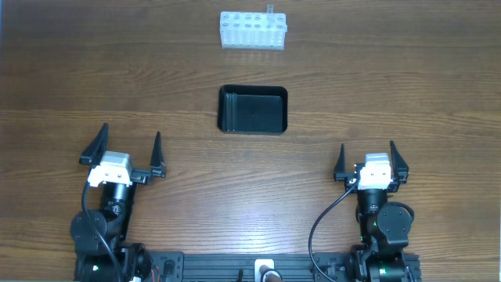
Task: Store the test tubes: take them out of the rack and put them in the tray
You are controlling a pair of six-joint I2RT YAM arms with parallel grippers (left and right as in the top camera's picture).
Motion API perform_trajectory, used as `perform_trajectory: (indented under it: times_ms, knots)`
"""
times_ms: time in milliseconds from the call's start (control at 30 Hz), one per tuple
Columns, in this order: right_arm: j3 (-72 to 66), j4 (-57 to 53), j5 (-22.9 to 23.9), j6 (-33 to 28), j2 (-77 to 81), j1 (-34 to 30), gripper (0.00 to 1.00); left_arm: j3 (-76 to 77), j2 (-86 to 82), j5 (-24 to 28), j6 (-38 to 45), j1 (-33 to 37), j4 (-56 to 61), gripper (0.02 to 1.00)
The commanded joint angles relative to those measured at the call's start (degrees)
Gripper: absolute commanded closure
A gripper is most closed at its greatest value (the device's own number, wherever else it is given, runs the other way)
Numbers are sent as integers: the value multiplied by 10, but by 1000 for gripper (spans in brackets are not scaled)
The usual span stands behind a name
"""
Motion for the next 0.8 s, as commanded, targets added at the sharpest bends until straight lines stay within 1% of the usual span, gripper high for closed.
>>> perform_trajectory:
  times_ms: [33, 167, 267, 333, 400, 500, 567, 667, 800]
  knots:
    - [-3, 10, 12, -9, -3, -4, 7, -4, -7, 8, 6, 4, 2, 18]
    - [-3, 25, -5, -8, -3, -3, 9, -4, -7, 8, 6, 4, 2, 18]
    - [-3, 6, -3, -9, -3, -3, 7, -4, -7, 8, 6, 4, 2, 18]
    - [-3, 15, -4, -8, -3, -4, 7, -4, -7, 8, 6, 4, 2, 18]
    - [-3, 17, -16, -8, -3, -4, 9, -4, -7, 8, 6, 4, 2, 18]
    - [-3, 43, -12, -8, 0, -5, 7, -4, -7, 8, 6, 4, 2, 18]
    - [-3, 80, -12, 14, 10, -11, 9, -4, -7, 8, 6, 4, 2, 18]
    - [8, 138, -12, 70, 39, -30, 9, -4, -7, 8, 6, 4, 2, 18]
    - [54, 165, -13, 135, 113, -60, 7, -4, -7, 8, 6, 4, 2, 18]
